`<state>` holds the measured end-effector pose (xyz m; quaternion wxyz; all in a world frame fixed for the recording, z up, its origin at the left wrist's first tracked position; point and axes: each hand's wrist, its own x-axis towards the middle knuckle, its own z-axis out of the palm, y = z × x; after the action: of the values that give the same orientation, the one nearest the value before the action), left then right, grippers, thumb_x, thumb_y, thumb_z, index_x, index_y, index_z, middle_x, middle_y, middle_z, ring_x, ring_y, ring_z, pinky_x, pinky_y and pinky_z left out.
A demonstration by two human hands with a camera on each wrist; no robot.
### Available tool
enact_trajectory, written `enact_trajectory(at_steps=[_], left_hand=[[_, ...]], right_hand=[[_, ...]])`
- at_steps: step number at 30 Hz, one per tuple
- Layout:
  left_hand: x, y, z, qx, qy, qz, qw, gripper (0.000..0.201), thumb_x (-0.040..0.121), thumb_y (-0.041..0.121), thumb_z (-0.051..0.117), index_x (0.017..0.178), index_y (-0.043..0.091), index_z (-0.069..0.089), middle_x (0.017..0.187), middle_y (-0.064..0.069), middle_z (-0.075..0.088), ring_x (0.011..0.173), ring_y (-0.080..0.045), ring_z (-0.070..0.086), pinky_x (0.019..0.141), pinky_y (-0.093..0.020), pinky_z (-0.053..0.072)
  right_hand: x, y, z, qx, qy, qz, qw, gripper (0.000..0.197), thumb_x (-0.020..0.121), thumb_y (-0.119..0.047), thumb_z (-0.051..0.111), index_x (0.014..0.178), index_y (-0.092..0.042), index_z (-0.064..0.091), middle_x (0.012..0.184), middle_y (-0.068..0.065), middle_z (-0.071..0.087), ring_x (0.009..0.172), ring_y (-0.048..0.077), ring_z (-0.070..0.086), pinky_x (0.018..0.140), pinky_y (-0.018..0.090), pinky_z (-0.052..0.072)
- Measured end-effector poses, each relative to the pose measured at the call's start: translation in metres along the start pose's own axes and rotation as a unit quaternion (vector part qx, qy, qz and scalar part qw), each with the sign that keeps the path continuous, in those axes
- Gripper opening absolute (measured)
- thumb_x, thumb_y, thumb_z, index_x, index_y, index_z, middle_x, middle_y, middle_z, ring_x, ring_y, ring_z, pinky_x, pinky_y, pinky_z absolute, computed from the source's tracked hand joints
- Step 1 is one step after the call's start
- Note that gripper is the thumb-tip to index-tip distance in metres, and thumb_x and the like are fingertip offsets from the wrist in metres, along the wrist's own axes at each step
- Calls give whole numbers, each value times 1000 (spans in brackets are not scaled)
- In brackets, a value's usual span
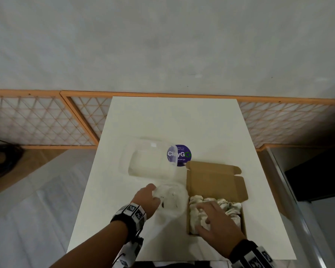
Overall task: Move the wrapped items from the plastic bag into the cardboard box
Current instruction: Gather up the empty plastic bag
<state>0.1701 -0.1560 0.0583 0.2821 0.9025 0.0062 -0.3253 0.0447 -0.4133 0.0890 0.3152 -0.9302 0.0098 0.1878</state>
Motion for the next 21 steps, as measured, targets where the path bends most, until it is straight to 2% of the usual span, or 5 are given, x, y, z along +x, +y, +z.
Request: enact_trajectory(at_steps=[5, 11, 15, 19, 21], left_hand=[[-30, 22, -26, -162, -47, 14, 986, 33, 95, 22, 53, 128, 17, 60, 100, -8, 69, 74, -21, 68, 59, -34, 62], [-68, 72, -67, -352, -86, 46, 931, 19, 80, 16, 59, 69, 11, 73, 87, -10, 65, 55, -23, 54, 53, -36, 59], [-96, 105, -90, -410, -84, 93, 903, 15, 73, 25, 61, 66, 13, 67, 66, -1, 61, 55, -25, 51, 55, -32, 50], [-110, 119, -96, -301, 28, 166, 939, 62, 70, 76, 73, 109, 28, 66, 99, 12, 66, 87, -7, 66, 78, -27, 55], [-117, 122, -98, -256, 36, 213, 942, 82, 65, 69, 84, 130, 33, 50, 117, 17, 61, 100, 3, 67, 87, -22, 56]], right_hand=[[4, -35, -9, 65, 6, -48, 997, 88, 84, -85, 49, 158, -50, 17, 158, -24, 22, 143, -3, 29, 119, 30, 35], [29, -68, -32, 321, 78, -26, 944, 73, 85, -84, 52, 151, -60, 30, 159, -23, 40, 148, -2, 35, 124, 44, 33], [51, -88, -55, 372, 127, -35, 919, 64, 82, -80, 62, 137, -50, 53, 137, -13, 65, 127, 9, 61, 108, 50, 51], [60, -110, -86, 311, 209, -42, 926, 40, 86, -72, 63, 98, -34, 64, 87, -4, 74, 76, 12, 69, 73, 48, 61], [64, -115, -95, 291, 240, -36, 926, 32, 92, -63, 64, 90, -31, 60, 78, 1, 71, 67, 15, 66, 65, 43, 58]])
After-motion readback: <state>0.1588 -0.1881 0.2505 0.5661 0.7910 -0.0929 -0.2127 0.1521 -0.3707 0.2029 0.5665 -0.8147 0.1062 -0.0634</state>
